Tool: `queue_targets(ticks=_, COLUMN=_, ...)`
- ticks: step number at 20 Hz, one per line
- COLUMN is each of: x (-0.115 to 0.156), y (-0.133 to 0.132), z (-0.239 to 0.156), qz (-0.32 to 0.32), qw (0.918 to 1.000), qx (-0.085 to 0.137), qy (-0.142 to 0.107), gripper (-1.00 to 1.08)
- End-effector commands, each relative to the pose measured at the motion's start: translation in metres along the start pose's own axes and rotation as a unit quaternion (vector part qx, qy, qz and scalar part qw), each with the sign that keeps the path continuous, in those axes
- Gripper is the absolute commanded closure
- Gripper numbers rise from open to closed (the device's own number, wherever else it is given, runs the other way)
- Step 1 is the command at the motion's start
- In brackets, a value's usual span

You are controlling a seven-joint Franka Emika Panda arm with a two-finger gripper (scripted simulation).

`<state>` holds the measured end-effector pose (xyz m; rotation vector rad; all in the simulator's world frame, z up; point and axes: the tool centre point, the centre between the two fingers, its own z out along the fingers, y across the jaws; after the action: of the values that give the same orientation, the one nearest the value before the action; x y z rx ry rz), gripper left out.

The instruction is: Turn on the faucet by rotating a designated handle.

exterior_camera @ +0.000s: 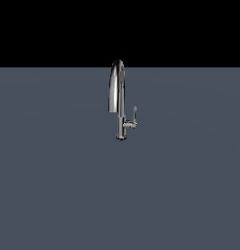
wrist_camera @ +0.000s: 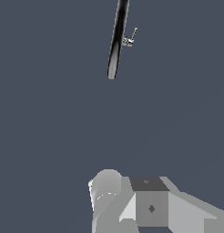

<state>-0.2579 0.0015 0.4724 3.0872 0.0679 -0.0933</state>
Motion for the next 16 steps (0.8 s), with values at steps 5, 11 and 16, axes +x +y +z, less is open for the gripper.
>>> queue_targets(ticks=5, x=0.002, y=0.000, z=0.000, qz=0.003, qw=1.0000, qx=0.003, qy=-0.002, gripper=1.08)
queue_targets(ticks=11, x=0.014, y=-0.001, z=0.001, qz=0.017, qw=0.9996, qx=0.018, qy=-0.014, gripper=1.08)
queue_targets(ticks=16, x=0.032, y=-0.002, z=0.003, qz=0.038, qw=0.9979, qx=0.040, qy=-0.033, gripper=1.08)
